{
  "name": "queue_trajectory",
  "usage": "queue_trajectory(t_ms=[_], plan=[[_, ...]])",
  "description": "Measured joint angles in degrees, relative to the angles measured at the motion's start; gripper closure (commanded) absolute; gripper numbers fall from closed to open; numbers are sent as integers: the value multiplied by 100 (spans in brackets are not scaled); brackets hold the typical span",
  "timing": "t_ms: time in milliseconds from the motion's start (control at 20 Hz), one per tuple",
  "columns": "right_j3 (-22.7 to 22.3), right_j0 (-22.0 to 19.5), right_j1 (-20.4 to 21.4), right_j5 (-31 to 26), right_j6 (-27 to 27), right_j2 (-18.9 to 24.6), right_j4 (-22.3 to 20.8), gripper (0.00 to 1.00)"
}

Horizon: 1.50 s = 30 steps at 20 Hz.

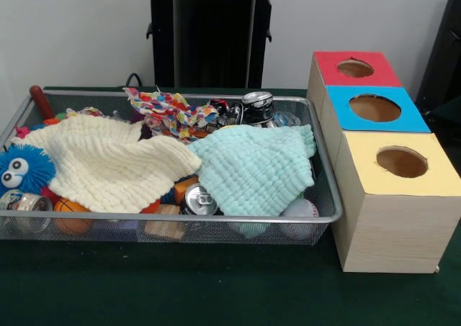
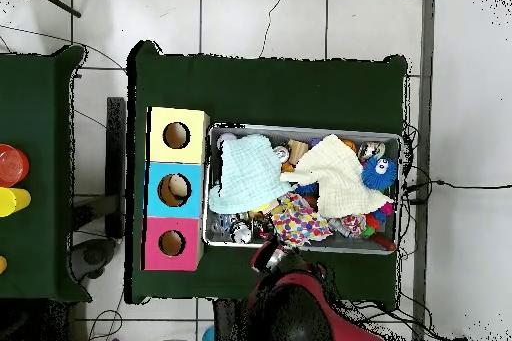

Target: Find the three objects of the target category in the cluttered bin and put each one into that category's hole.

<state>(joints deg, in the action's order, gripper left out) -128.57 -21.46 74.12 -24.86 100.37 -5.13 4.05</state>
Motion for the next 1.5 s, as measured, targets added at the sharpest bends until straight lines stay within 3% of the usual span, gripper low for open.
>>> queue_trajectory(t_ms=[200, 500, 750, 900, 1100, 1500], plan=[[-70, -400, 1, 20, 0, 202, -99, 0], [-252, -1452, -2, 76, -29, 857, -244, 0], [-253, -2136, -60, 151, -33, 1313, -646, 0], [-252, -2335, -141, 235, -33, 1449, -857, 0], [-211, -2682, -505, 539, -33, 1687, -1486, 0], [-61, -2721, -1241, 892, -33, 1818, -2384, 0]])
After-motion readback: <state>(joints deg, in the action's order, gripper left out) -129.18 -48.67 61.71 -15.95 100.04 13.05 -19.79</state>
